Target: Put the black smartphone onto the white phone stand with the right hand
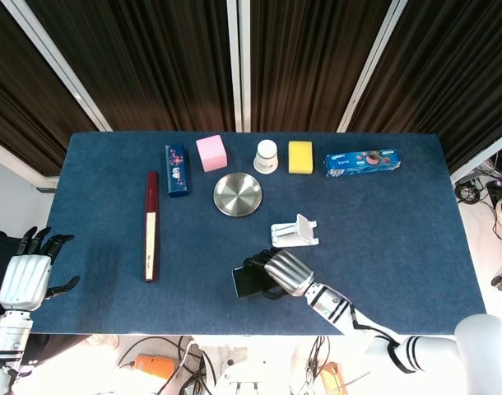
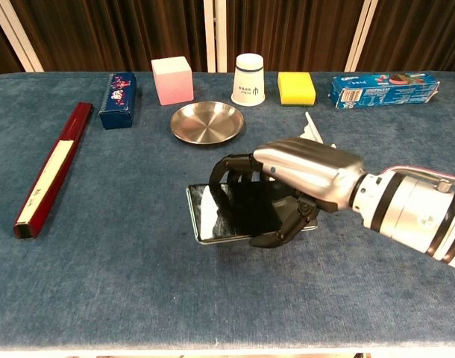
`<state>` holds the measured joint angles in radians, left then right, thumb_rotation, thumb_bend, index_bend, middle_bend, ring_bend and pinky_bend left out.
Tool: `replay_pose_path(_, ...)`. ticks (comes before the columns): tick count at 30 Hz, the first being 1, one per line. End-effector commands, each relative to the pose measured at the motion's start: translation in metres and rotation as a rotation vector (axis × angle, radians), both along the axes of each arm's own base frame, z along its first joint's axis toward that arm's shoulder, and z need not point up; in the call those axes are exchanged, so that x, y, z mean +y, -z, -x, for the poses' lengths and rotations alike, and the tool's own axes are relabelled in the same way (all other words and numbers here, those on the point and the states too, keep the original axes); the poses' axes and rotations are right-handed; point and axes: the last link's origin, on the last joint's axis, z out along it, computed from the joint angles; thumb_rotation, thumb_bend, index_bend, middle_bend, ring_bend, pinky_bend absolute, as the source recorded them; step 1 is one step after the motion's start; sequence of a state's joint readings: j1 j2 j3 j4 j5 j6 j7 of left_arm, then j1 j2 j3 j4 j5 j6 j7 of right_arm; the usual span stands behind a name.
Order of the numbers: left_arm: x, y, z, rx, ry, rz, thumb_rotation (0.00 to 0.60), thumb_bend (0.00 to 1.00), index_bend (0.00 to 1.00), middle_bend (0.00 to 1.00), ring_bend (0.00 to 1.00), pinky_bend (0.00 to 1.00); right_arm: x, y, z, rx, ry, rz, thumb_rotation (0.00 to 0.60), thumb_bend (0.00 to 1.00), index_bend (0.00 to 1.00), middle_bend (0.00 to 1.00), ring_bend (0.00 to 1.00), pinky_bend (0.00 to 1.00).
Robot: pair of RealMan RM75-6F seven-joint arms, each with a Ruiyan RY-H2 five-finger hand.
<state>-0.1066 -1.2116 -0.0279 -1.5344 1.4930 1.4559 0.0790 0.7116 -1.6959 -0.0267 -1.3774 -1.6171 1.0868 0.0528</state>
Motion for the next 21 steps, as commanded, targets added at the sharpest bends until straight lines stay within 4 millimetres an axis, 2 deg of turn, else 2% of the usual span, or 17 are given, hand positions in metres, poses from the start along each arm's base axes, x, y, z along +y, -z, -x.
replay_pose_path(1,0.000,0.000,0.000,0.001,0.001,0.000,0.600,0.10,0.22,0.24,0.10,0.00,-0.004,-0.026,0.001,-0.107,0.012,-0.018,0.600,0.42,0.72,0.50,0.39,0.46)
replay_pose_path(5,0.000,-0.002,-0.001,0.002,0.003,-0.003,0.600,0.10,0.22,0.24,0.10,0.00,-0.007,-0.054,0.004,-0.239,0.043,-0.045,0.600,0.42,0.72,0.50,0.39,0.46)
replay_pose_path(9,0.000,-0.002,-0.002,0.002,0.003,-0.005,0.600,0.10,0.22,0.24,0.10,0.00,-0.014,-0.081,0.015,-0.354,0.098,-0.082,0.600,0.42,0.72,0.50,0.39,0.46)
replay_pose_path(13,0.000,-0.002,-0.002,0.001,0.001,-0.002,0.600,0.10,0.22,0.24,0.10,0.00,-0.033,-0.104,0.036,-0.443,0.180,-0.087,0.600,0.42,0.71,0.50,0.39,0.45)
replay_pose_path(17,0.000,-0.001,-0.002,0.003,-0.004,0.001,0.600,0.10,0.22,0.24,0.10,0.00,-0.055,-0.113,0.053,-0.513,0.247,-0.095,0.600,0.42,0.71,0.50,0.39,0.44)
replay_pose_path(21,0.000,-0.002,-0.004,0.002,-0.002,0.001,0.600,0.10,0.22,0.24,0.10,0.00,-0.075,-0.109,0.064,-0.539,0.279,-0.114,0.600,0.42,0.71,0.50,0.39,0.43)
